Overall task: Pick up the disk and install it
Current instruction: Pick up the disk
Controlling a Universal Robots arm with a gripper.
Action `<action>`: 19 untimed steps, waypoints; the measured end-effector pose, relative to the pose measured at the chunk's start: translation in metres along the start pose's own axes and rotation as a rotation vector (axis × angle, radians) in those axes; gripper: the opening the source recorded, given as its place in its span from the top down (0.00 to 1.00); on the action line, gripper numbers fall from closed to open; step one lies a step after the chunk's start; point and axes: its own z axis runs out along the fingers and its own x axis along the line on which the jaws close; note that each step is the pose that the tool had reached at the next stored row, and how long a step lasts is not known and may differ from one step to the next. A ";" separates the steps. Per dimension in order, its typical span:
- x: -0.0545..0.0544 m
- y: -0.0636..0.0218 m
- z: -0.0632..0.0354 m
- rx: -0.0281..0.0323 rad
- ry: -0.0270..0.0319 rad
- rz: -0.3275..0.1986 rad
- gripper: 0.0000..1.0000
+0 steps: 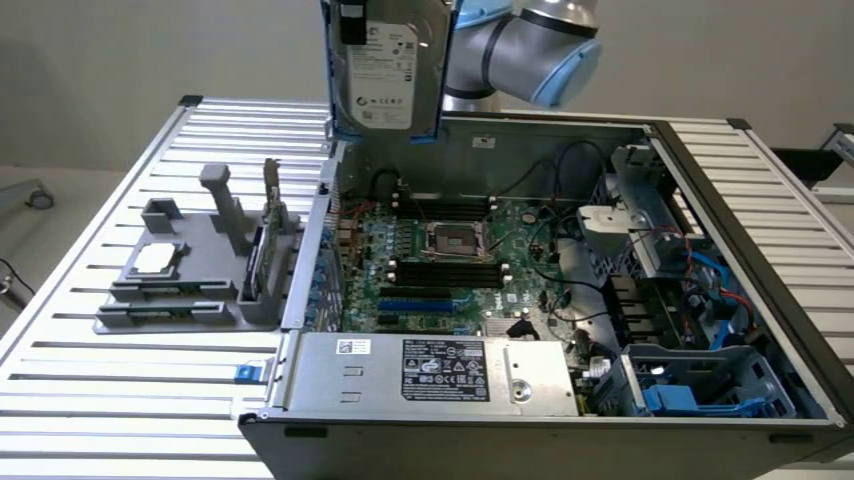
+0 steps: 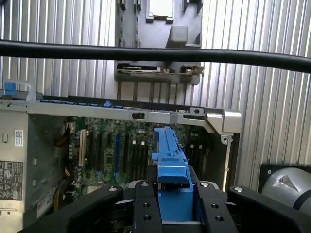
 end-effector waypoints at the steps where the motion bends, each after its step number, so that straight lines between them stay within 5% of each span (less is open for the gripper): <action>1: 0.002 -0.0024 -0.0002 0.0001 -0.0006 0.000 0.67; 19: 0.043 -0.0550 -0.0034 0.0013 -0.0122 -0.001 0.67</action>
